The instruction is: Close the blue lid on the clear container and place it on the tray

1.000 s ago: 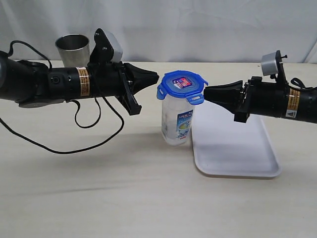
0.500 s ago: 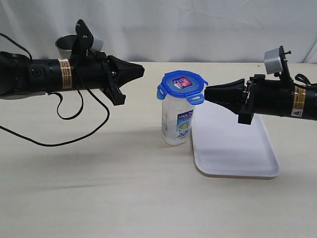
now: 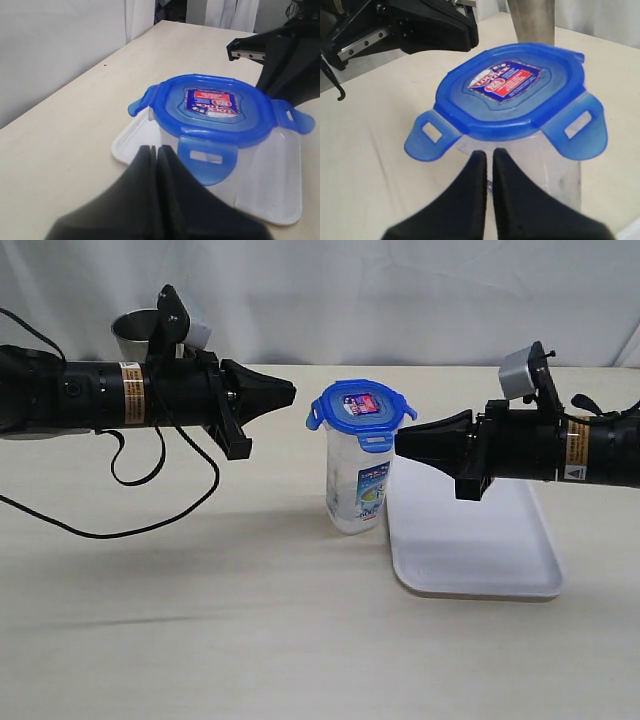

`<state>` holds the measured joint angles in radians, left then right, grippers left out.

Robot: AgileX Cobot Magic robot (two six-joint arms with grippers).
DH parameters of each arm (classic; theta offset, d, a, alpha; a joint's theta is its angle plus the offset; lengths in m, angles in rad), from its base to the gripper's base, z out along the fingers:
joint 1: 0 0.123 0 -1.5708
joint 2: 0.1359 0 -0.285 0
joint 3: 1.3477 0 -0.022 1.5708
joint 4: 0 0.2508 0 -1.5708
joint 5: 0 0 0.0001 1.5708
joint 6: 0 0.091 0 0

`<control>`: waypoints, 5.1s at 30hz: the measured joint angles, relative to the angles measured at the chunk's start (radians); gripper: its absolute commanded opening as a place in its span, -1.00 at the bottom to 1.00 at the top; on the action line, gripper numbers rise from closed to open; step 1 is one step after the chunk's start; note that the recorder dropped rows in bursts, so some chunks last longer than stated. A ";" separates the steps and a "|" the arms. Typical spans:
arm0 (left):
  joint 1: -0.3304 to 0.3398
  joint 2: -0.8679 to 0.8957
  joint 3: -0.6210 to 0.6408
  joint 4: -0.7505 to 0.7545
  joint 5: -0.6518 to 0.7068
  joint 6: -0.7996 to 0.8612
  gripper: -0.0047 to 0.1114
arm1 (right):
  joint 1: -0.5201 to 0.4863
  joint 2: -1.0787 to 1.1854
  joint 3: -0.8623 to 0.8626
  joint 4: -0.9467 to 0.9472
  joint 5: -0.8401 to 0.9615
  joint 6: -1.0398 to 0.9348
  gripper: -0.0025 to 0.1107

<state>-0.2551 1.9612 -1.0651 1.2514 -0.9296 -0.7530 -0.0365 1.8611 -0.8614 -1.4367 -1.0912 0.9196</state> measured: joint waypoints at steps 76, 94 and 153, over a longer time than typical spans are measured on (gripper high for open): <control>-0.080 0.034 0.004 -0.047 0.243 0.127 -0.92 | 0.212 -0.135 -0.011 0.240 0.372 0.004 -0.88; 0.029 0.035 0.015 0.001 -0.131 0.119 -0.92 | 0.212 -0.129 -0.014 0.224 0.358 0.006 -0.88; -0.165 0.348 -0.070 -0.280 -0.134 0.417 0.27 | 0.212 -0.129 -0.020 0.181 0.348 0.064 -0.88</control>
<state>-0.4203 2.3091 -1.1356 0.9711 -1.0636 -0.3357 0.1759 1.7320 -0.8813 -1.2562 -0.7430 0.9834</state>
